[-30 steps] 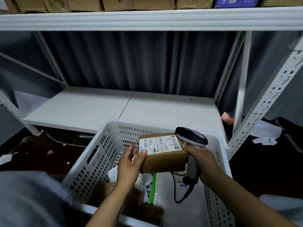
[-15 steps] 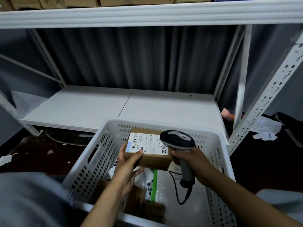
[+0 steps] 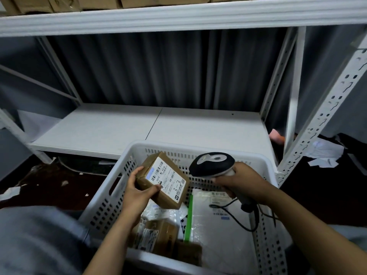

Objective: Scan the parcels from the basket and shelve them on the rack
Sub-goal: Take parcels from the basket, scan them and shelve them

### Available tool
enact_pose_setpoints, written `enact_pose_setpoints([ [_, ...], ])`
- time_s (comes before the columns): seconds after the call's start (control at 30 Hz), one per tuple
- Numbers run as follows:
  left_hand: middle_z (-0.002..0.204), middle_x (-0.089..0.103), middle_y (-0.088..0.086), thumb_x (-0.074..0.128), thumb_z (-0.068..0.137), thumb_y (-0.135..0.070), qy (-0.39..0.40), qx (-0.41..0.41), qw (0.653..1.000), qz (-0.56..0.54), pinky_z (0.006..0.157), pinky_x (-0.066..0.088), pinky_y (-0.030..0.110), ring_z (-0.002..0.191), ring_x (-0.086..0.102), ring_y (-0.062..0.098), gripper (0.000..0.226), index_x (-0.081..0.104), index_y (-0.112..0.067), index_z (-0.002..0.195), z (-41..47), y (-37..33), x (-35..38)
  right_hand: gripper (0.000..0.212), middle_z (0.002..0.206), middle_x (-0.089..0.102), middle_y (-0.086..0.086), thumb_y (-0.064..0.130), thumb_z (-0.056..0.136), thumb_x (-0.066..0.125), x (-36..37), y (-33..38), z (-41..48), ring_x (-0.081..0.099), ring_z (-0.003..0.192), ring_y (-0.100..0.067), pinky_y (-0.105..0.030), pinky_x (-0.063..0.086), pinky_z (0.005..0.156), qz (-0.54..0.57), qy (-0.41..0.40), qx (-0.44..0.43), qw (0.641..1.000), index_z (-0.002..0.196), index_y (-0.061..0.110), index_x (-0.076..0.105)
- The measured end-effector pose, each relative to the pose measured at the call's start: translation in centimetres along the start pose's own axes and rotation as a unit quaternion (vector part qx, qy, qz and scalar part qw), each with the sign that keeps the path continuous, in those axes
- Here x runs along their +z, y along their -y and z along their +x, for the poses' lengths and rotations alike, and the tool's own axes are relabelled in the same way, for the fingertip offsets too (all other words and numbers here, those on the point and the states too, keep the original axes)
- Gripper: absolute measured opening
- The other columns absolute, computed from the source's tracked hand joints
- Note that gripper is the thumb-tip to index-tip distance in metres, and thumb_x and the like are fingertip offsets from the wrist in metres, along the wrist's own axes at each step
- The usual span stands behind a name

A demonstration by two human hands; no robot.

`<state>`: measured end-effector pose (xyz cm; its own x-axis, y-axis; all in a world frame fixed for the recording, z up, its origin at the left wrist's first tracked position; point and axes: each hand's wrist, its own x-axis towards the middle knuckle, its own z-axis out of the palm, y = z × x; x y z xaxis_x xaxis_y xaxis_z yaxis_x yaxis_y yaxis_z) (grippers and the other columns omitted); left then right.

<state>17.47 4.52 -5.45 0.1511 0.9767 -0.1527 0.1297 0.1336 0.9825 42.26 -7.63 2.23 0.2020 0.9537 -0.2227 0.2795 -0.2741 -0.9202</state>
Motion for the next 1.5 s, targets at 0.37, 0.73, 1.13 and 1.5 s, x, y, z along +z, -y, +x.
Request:
enact_pose_setpoints([
  [0.37, 0.116, 0.061, 0.003, 0.077, 0.070, 0.007, 0.016, 0.009, 1.000, -0.001, 0.088, 0.054, 0.040, 0.097, 0.060, 0.013, 0.069, 0.053, -0.029, 0.124, -0.2, 0.0, 0.2, 0.024, 0.047, 0.057, 0.002, 0.008, 0.085, 0.069, -0.6, 0.2, -0.1, 0.051, 0.040, -0.011, -0.025, 0.047, 0.046, -0.056, -0.030, -0.020, 0.998, 0.065, 0.017, 0.059],
  [0.73, 0.106, 0.058, -0.008, 0.076, 0.072, 0.006, 0.040, 0.013, 0.998, 0.044, 0.055, 0.047, 0.006, 0.087, 0.055, -0.001, 0.066, 0.052, -0.030, 0.122, -0.6, -0.5, 1.0, 0.008, 0.048, 0.058, 0.002, 0.011, 0.084, 0.071, -0.6, -0.1, 0.4, 0.052, 0.041, -0.011, -0.025, 0.047, 0.045, -0.040, -0.034, -0.017, 0.998, 0.084, 0.015, 0.065],
  [1.13, 0.127, 0.056, 0.007, 0.070, 0.085, -0.018, 0.012, -0.039, 0.989, -0.141, 0.086, 0.055, 0.043, 0.111, 0.059, 0.026, 0.052, 0.044, -0.031, 0.128, -0.6, -3.8, 0.3, 0.021, 0.086, 0.075, -0.014, 0.010, 0.086, 0.070, 0.8, -0.9, 0.1, 0.072, 0.078, -0.025, -0.035, 0.060, 0.070, 0.200, -0.123, 0.002, 0.972, 0.105, 0.001, 0.068],
  [1.5, 0.110, 0.066, 0.015, 0.060, 0.093, -0.036, 0.016, -0.033, 0.983, -0.181, 0.066, 0.057, 0.031, 0.093, 0.067, 0.024, 0.043, 0.044, -0.010, 0.122, -0.3, -13.9, -2.1, 0.023, 0.101, 0.075, -0.013, 0.007, 0.088, 0.065, 5.5, 8.3, -0.1, 0.071, 0.088, -0.023, -0.028, 0.060, 0.071, 0.330, -0.086, -0.060, 0.938, 0.111, 0.003, 0.067],
])
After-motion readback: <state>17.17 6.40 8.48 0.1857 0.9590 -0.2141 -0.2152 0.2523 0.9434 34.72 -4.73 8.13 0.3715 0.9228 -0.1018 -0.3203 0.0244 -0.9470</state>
